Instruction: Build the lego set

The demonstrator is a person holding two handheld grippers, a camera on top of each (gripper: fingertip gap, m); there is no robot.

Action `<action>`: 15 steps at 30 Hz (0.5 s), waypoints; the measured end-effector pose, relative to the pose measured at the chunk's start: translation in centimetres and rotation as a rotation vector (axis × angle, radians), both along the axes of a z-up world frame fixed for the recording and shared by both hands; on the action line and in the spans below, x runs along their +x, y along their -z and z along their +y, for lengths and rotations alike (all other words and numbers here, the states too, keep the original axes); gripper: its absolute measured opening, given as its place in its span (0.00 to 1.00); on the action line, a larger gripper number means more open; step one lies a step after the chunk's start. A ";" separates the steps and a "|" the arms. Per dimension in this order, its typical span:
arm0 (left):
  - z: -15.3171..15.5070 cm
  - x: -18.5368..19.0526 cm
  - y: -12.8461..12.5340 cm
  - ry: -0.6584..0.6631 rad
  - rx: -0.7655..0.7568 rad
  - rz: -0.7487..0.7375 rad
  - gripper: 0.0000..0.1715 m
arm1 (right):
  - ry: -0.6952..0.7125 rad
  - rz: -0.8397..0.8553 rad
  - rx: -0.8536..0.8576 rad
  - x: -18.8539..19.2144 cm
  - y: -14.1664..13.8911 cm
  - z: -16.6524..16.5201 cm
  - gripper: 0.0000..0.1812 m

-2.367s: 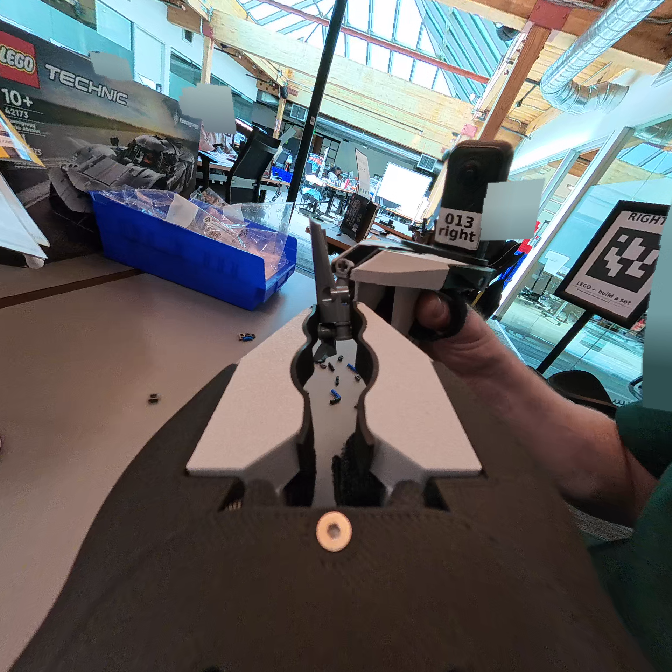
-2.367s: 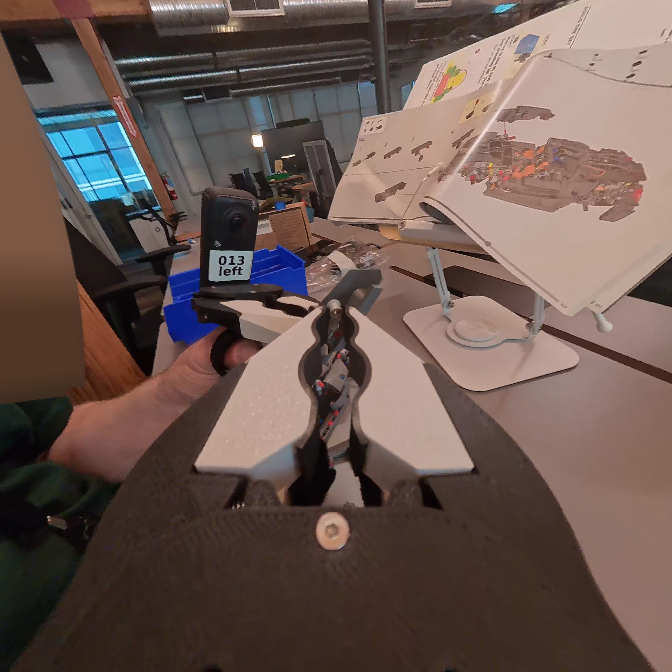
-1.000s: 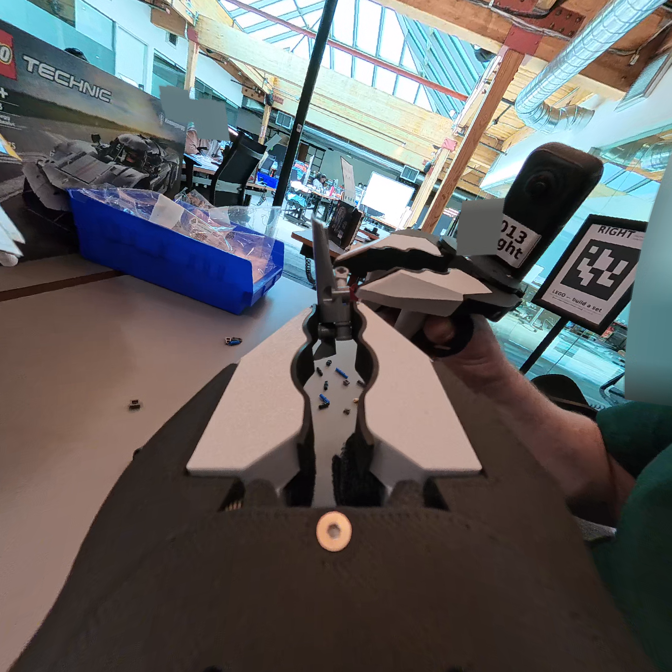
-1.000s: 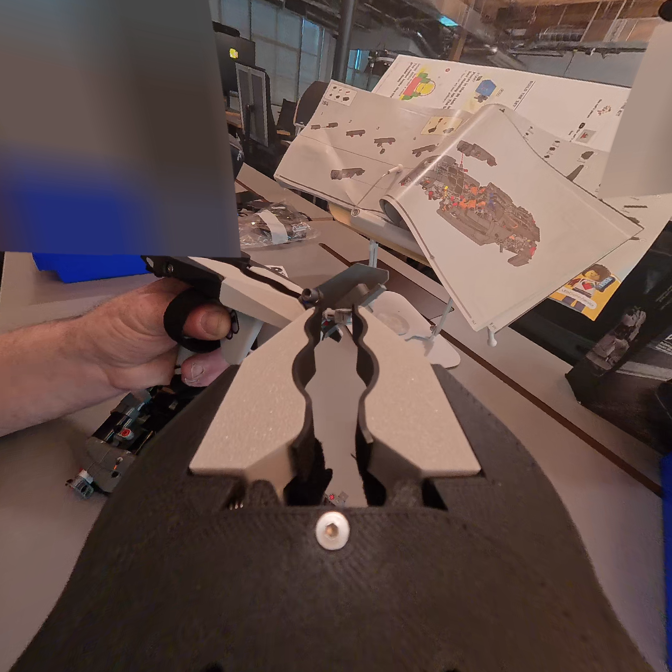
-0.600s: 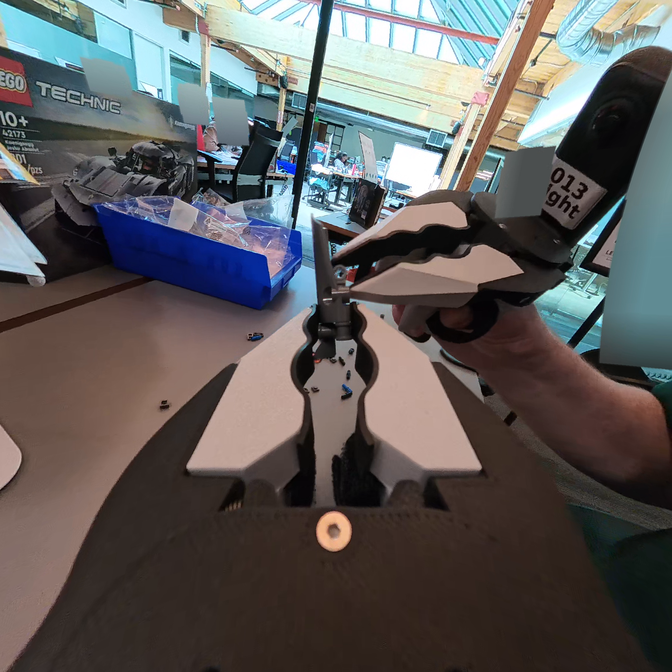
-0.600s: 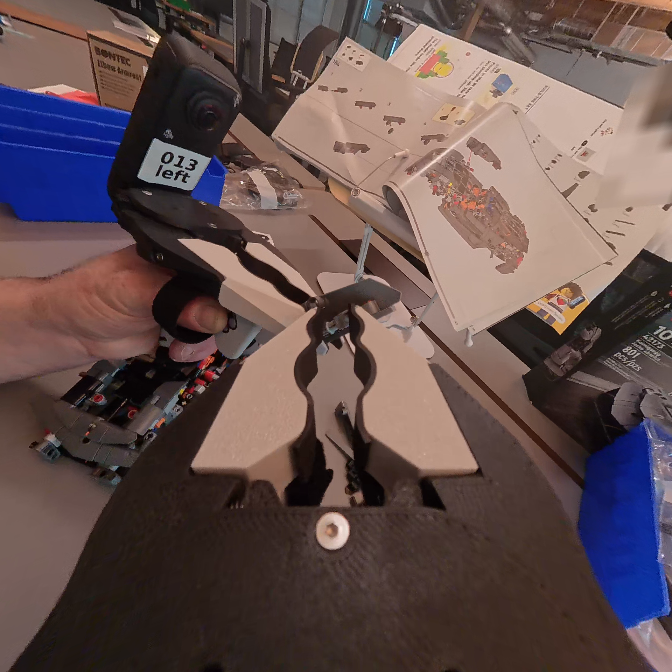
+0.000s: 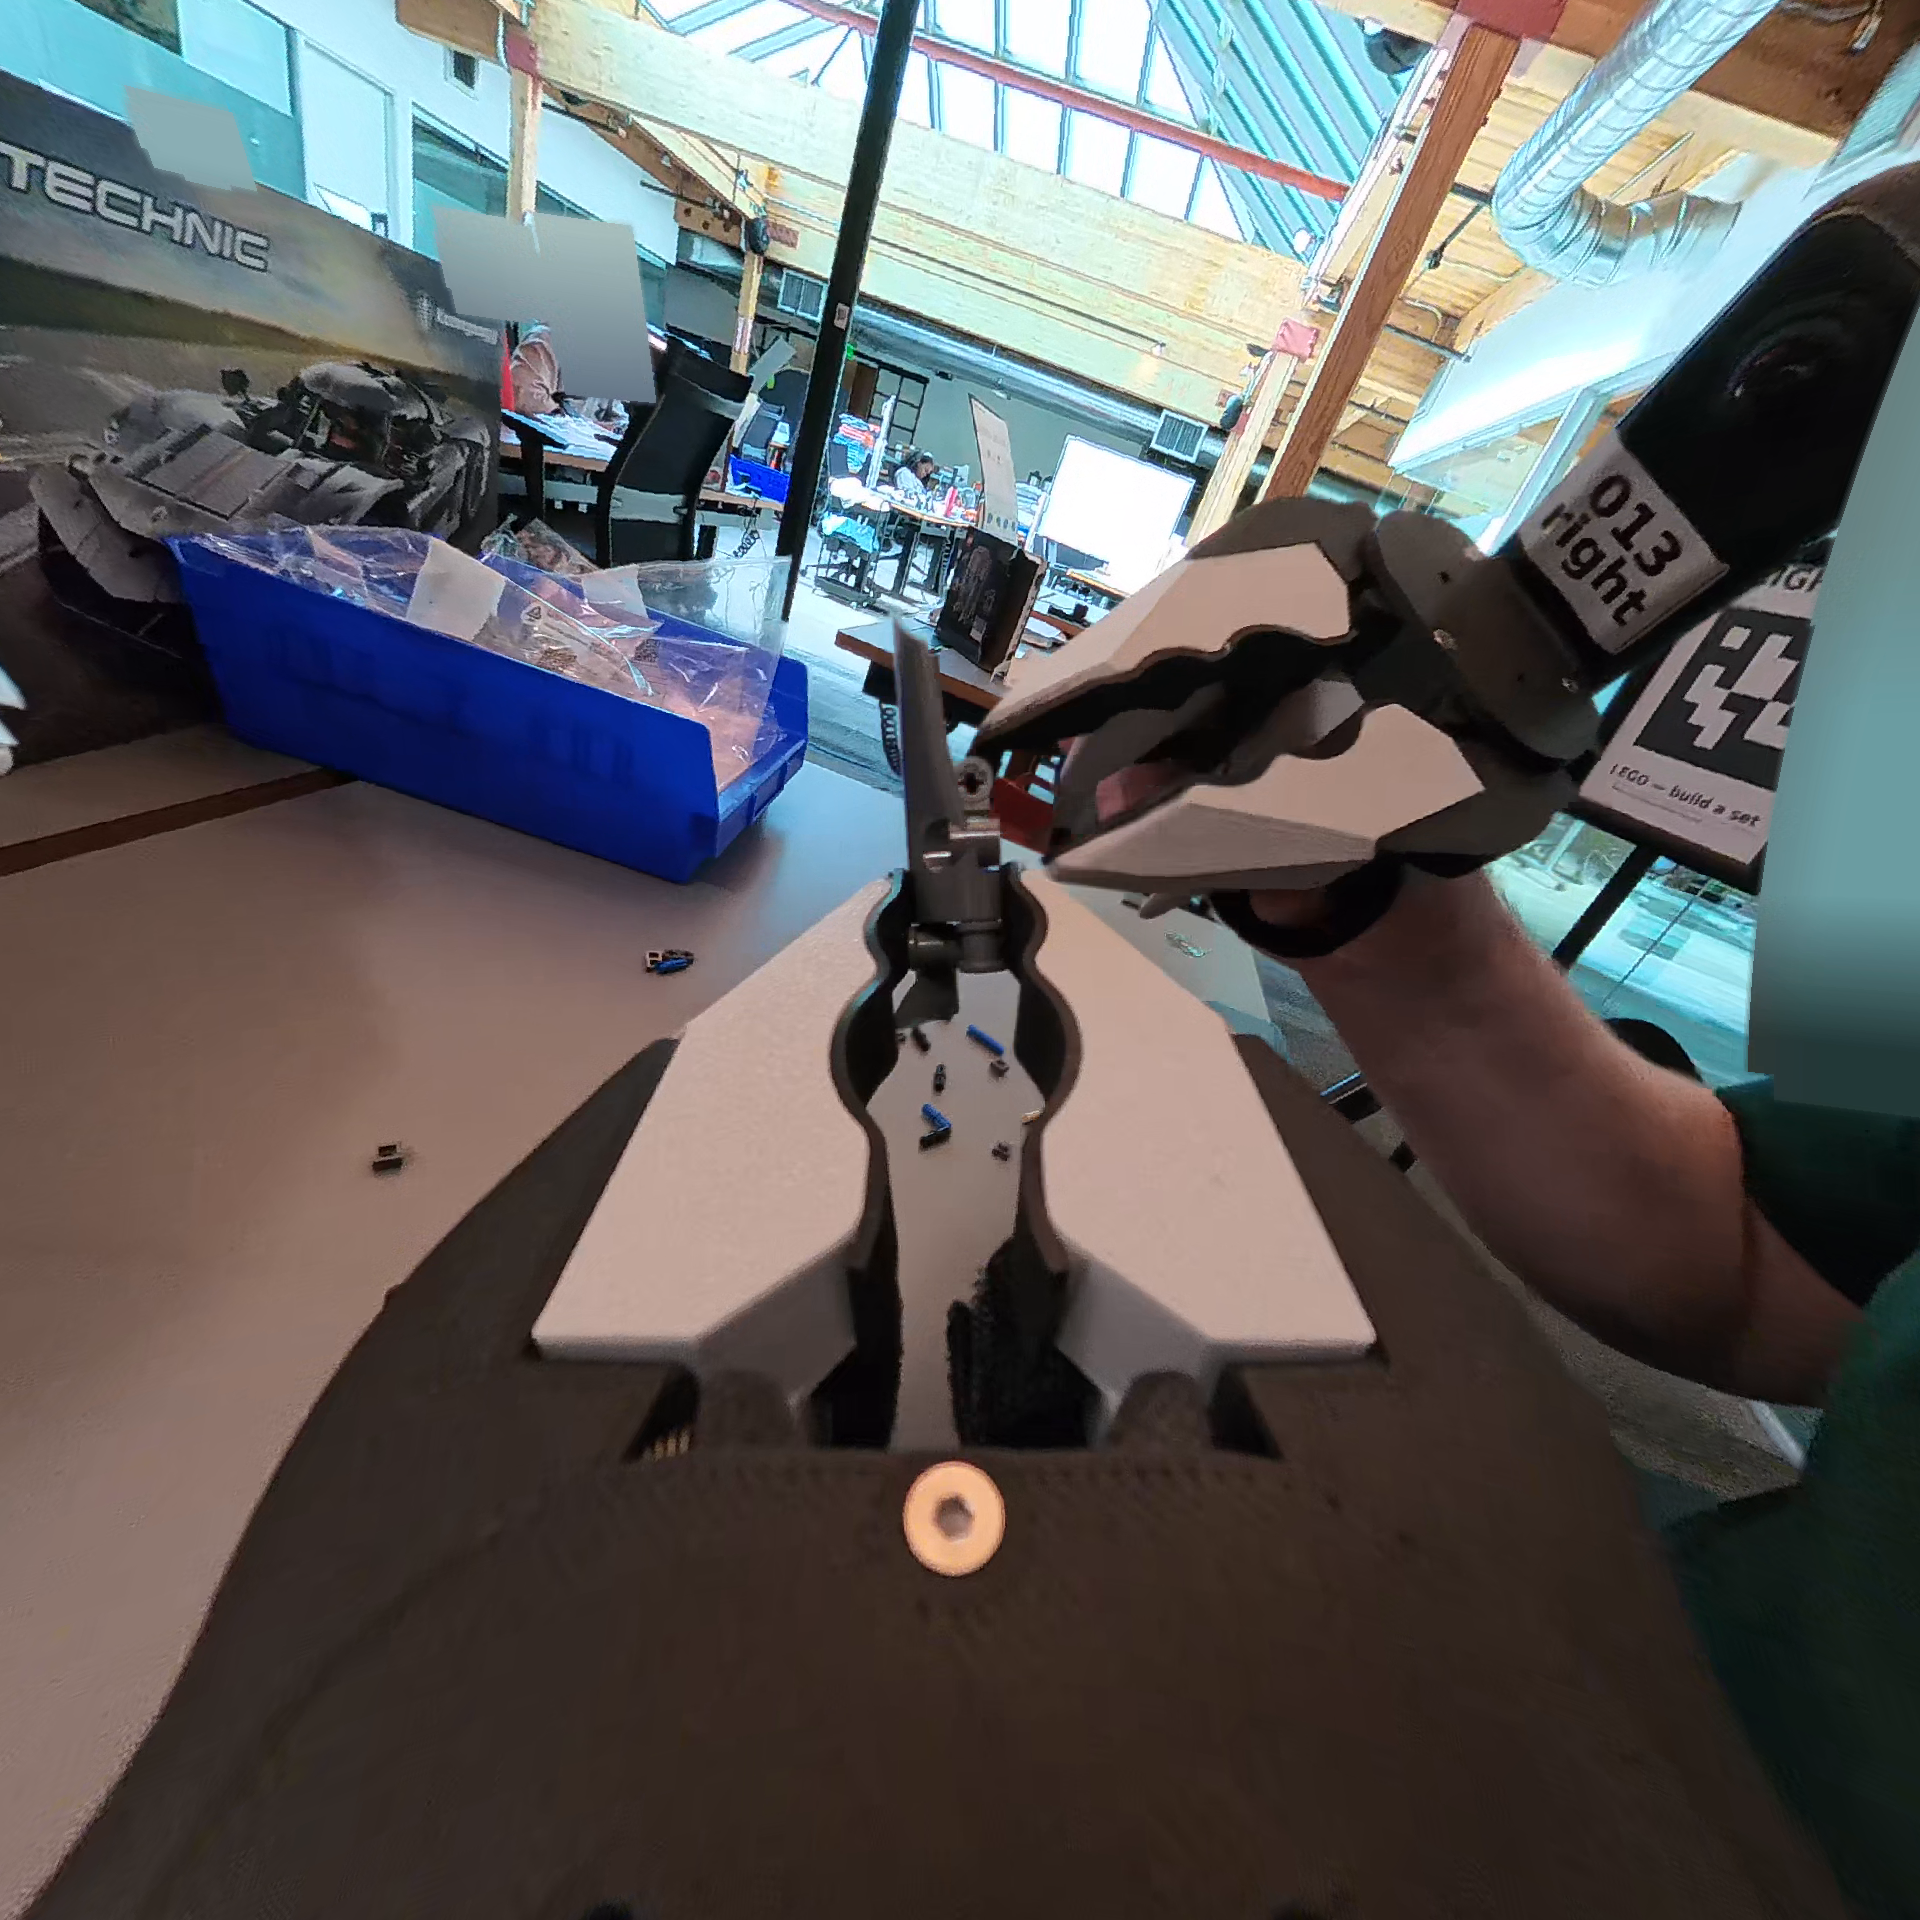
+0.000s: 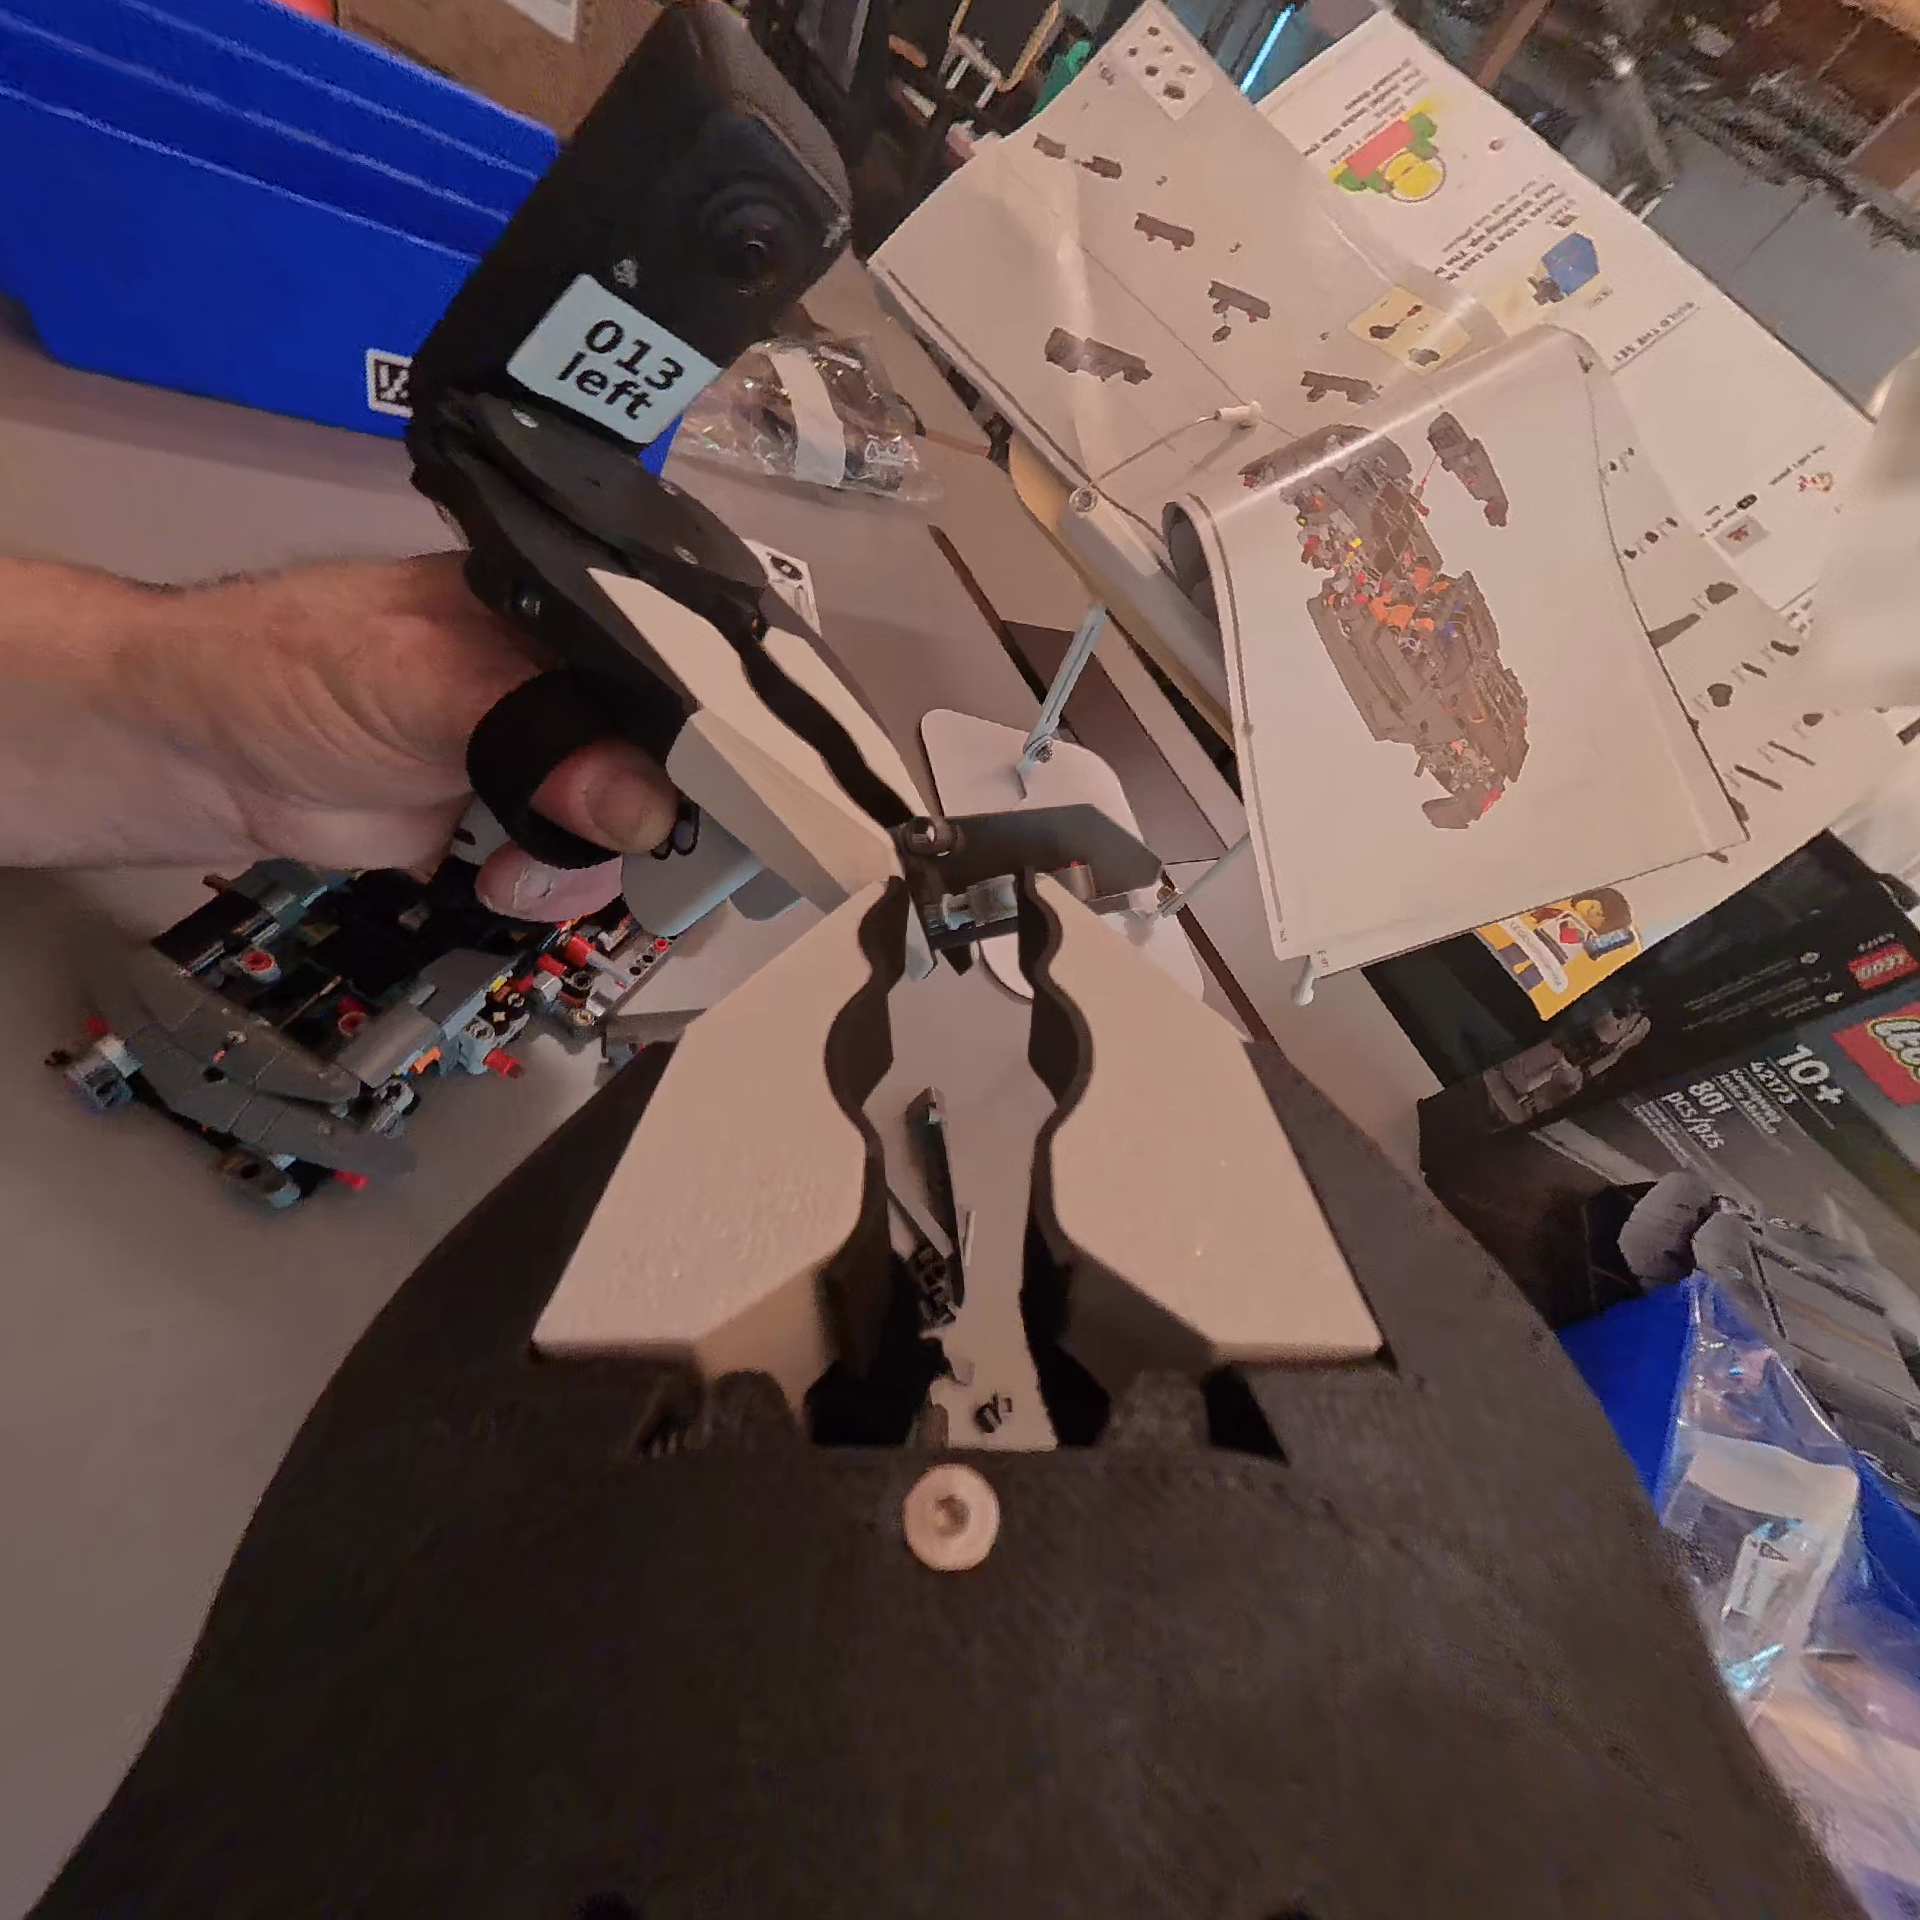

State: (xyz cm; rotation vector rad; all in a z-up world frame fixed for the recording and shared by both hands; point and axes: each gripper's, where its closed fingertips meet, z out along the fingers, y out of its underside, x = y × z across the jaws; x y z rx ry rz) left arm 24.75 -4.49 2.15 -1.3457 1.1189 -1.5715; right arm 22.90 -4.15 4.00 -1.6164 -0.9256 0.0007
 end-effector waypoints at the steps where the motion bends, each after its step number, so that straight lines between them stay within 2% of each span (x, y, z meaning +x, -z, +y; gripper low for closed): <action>1: 0.0 -0.1 -0.1 0.009 -0.016 -0.008 0.08 | -0.011 -0.012 -0.015 0.0 0.0 -0.1 0.11; 8: 0.0 -0.4 -0.4 0.055 -0.068 -0.033 0.08 | -0.025 -0.167 0.006 0.3 0.1 -0.2 0.23; 12: -0.1 -0.2 -0.3 0.064 -0.083 -0.032 0.08 | -0.028 -0.293 0.051 0.2 0.7 0.1 0.22; 15: 0.0 -0.2 -0.4 0.070 -0.106 -0.038 0.08 | -0.030 -0.358 0.077 0.1 0.9 0.3 0.17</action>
